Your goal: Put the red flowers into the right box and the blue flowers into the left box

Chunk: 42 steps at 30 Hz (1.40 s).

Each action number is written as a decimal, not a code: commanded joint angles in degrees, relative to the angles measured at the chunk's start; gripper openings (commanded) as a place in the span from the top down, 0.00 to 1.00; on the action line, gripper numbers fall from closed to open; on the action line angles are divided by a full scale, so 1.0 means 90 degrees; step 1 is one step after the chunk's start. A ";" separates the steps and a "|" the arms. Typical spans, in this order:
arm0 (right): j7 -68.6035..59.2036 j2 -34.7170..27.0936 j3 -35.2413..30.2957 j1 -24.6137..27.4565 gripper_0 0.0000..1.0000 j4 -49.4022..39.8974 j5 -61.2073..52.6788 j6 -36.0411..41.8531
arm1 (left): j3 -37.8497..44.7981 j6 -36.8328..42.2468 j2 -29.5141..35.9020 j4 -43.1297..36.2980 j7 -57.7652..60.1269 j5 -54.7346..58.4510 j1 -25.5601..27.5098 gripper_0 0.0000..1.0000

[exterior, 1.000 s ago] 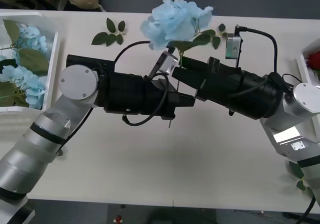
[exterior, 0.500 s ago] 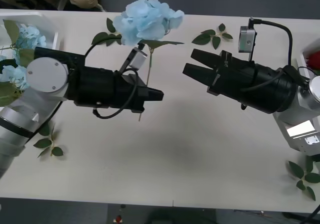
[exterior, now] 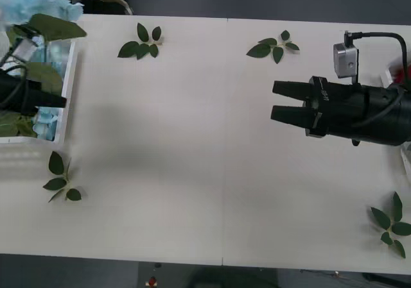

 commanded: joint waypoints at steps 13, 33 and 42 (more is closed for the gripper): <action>0.0145 -0.0766 -0.0314 -0.0129 0.11 0.0545 0.0722 0.1405 | 0.0619 0.0475 0.0922 0.0001 -0.0476 -0.5098 -0.1119 1.00; 0.0145 -0.0756 0.1171 -0.0402 0.11 -0.0148 0.0517 0.0858 | -0.1383 -0.1332 0.0316 0.2902 -0.0427 -0.6387 -0.1119 1.00; 0.0145 -0.0659 0.1532 -0.0412 0.11 -0.0441 0.0595 0.0253 | -0.1178 -0.1625 0.0268 0.3361 -0.0368 -0.6690 -0.1109 1.00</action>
